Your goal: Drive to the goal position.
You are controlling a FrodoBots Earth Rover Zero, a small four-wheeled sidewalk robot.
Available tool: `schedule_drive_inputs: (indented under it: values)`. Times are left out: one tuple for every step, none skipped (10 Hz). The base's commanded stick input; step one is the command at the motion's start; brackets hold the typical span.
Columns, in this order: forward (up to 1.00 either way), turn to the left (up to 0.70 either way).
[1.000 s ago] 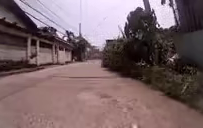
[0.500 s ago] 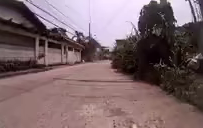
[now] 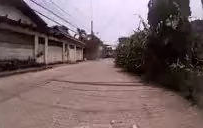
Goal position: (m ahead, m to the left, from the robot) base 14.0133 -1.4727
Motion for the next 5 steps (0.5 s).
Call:
schedule_drive_inputs:
  values:
    - [1.00,0.17]
    - [1.00,0.01]
    - [1.00,0.01]
    - [1.00,0.01]
    - [1.00,0.01]
